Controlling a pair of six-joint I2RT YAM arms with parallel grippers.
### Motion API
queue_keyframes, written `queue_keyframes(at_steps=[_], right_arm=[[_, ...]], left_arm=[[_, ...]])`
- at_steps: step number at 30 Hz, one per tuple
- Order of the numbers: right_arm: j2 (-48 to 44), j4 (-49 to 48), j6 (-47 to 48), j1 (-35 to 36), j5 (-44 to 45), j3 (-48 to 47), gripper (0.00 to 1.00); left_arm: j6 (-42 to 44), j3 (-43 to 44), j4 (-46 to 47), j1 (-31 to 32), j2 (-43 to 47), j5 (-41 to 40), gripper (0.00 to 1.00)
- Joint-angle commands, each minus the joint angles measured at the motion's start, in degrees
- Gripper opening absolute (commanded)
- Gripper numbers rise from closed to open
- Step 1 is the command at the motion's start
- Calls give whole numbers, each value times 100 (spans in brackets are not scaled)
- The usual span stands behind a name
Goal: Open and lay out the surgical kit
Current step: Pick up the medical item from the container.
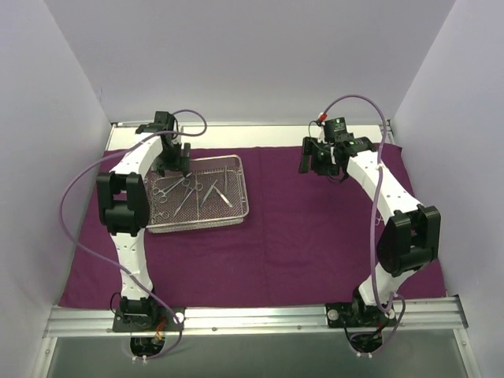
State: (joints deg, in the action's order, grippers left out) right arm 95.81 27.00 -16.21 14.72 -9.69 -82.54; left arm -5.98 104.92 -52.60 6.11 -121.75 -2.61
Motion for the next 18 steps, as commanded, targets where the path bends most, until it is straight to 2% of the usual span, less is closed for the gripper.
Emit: queue_keyframes(at_steps=[1, 3, 11, 18], right_arm=[[-291, -178, 3, -13, -340, 98, 62], [-344, -108, 82, -13, -279, 45, 62], [-388, -46, 47, -4, -463, 63, 62], [-370, -99, 12, -4, -481, 28, 62]], left_arm=[[911, 625, -76, -66, -331, -222, 84], [1063, 853, -119, -83, -559, -187, 87], [1336, 1101, 13, -154, -1008, 191, 85], [898, 960, -321, 57, -1429, -415, 79]])
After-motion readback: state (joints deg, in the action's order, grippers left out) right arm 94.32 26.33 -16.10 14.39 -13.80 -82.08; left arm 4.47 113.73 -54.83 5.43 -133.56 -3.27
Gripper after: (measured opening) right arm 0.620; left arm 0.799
